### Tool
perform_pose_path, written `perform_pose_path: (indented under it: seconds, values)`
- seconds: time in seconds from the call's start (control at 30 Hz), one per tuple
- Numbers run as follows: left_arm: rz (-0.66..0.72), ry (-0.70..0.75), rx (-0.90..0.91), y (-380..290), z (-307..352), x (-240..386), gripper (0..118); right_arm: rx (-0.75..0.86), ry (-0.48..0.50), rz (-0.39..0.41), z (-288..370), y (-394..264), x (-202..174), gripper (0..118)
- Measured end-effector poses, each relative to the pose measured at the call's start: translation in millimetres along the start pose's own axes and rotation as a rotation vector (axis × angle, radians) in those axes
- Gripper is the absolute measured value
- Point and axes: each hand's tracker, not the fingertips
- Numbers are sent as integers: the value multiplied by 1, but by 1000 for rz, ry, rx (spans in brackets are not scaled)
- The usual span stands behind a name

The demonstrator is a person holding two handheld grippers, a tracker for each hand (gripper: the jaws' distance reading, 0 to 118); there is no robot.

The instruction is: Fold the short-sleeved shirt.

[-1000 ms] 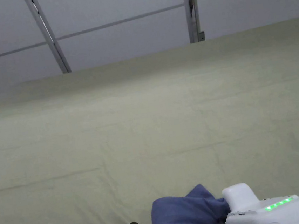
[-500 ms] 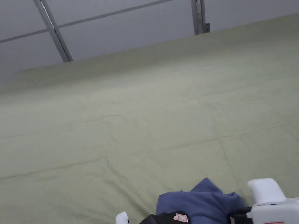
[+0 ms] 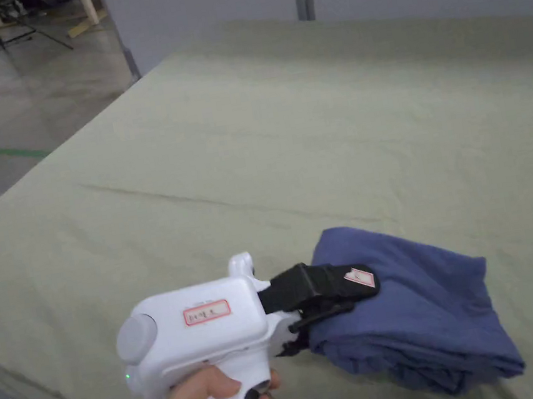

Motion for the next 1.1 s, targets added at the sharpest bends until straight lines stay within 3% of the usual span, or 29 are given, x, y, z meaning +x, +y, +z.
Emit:
perform_pose_path:
  seconds: [0.23, 0.3, 0.37, 0.5, 0.53, 0.57, 0.6, 0.63, 0.67, 0.73, 0.87, 1.0, 1.1]
  values:
    - [-73, 350, 349, 113, 124, -33, 54, -32, 92, -55, -56, -3, -48, 2]
    - [-31, 386, 405, 122, 131, -41, 86, -39, 98, -55, -69, -3, -59, 2]
    - [-78, 593, 474, 125, 135, -43, 117, -48, 96, -51, -77, -4, -69, 2]
    - [-188, 840, 642, 95, 137, -26, 117, -26, 75, -24, -71, -5, -75, 2]
    - [-241, 860, 691, 76, 138, -16, 112, -18, 71, -30, -66, -5, -73, 2]
    - [-369, 784, 690, 60, 136, -2, 94, 0, 65, -40, -61, -6, -70, 2]
    - [-458, 751, 663, 43, 132, 14, 66, 15, 54, -51, -55, -7, -68, 2]
    - [-563, 733, 617, 23, 126, 34, 31, 31, 31, -52, -48, -9, -65, 2]
    - [-651, 734, 562, 2, 115, 52, 31, 53, 0, -48, -41, -12, -62, 2]
    - [-737, 734, 436, -33, 85, 78, 3, 71, -49, -45, -26, -18, -56, 2]
    - [-675, 544, 231, -89, 17, 99, 0, 104, -93, -66, 11, -34, -45, 2]
    - [-754, 546, 233, -147, -47, 131, 0, 228, -262, 72, 63, -51, -45, 2]
    - [-857, 453, 257, -194, -73, 170, 0, 339, -412, 201, 97, -61, -52, 2]
